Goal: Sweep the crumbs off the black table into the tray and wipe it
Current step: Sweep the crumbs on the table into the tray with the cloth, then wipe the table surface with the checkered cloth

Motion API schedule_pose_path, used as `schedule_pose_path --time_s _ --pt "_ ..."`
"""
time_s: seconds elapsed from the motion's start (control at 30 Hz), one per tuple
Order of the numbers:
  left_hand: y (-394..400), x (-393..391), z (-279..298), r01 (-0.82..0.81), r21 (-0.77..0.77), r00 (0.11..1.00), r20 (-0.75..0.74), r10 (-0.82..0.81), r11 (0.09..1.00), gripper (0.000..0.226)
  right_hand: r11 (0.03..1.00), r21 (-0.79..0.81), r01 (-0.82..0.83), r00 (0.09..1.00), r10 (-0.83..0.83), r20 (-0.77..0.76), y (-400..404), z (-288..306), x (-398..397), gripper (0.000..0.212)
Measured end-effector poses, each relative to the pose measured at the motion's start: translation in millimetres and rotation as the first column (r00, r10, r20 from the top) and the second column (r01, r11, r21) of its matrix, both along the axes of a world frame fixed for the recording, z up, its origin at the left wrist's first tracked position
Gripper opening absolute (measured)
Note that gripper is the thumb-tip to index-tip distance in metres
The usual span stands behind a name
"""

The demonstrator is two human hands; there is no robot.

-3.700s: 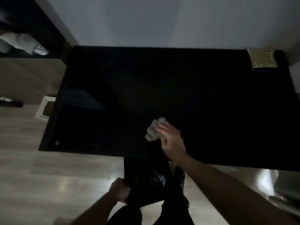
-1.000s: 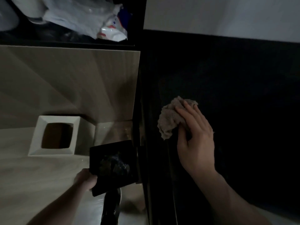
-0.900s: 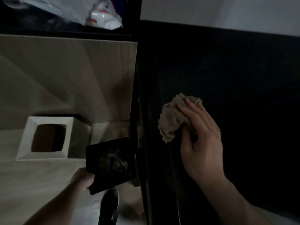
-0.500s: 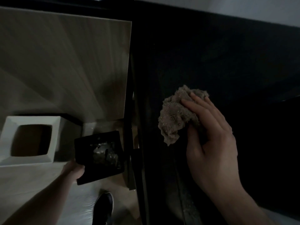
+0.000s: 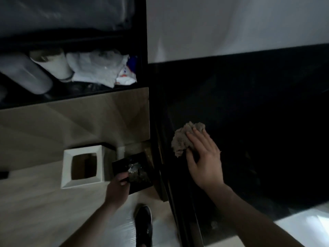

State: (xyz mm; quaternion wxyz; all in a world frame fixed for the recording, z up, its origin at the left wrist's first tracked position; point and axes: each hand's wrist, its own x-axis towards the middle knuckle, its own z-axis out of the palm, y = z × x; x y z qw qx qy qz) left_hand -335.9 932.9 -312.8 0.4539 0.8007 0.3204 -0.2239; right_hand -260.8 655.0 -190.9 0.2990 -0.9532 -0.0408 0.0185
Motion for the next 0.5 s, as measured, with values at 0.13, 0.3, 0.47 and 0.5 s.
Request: schedule_pose_path --time_s 0.13,0.3,0.47,0.5 --pt "-19.3 3.1 102.1 0.098 -0.01 0.978 0.188 -0.094 0.995 0.03 0.994 0.059 0.087 0.996 -0.085 -0.039 -3.3 27.5 -37.2 0.038" --pt "-63.0 8.8 193.9 0.34 0.013 0.882 0.341 -0.324 0.94 0.034 0.871 0.046 0.49 0.806 -0.433 -0.404 -13.1 67.9 -57.1 0.078" --pt "-121.9 18.5 243.0 0.52 -0.019 0.829 0.255 -0.498 0.854 0.03 0.788 0.072 0.611 0.56 -0.367 -0.743 -34.8 107.4 -53.8 0.057" --pt "-133.9 18.9 250.8 0.53 -0.023 0.824 0.247 -0.509 0.847 0.03 0.779 0.113 0.617 0.559 -0.334 -0.759 -44.3 113.9 -58.2 0.051"
